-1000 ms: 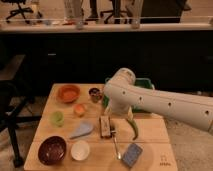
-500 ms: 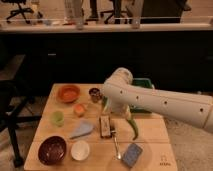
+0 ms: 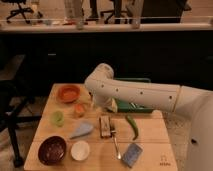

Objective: Place apple in purple bowl

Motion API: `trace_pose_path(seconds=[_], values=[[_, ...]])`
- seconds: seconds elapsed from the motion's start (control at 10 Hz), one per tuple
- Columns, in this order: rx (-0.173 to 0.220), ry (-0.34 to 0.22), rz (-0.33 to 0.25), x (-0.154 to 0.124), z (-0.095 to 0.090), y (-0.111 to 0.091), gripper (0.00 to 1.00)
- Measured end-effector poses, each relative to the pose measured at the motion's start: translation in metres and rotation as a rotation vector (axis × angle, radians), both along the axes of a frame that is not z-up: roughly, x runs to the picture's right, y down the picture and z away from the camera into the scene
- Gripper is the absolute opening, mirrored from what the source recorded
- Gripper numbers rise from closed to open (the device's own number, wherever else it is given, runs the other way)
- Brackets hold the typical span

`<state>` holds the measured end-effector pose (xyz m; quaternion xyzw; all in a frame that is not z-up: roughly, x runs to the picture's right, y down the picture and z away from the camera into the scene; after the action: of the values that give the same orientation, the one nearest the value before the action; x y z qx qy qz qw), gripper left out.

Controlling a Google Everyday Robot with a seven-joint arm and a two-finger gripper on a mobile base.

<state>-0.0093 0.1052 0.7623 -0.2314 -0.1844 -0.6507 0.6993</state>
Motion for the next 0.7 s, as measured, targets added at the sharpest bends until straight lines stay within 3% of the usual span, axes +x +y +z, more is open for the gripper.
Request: trace_pose_path(seconds=[0.5, 0.7], values=[[-0.004, -0.084, -0.077, -0.057, 0.041, -0.018, 0.8], [-0.016, -0.096, -0.089, -0.067, 0.054, -0.02, 0.8]])
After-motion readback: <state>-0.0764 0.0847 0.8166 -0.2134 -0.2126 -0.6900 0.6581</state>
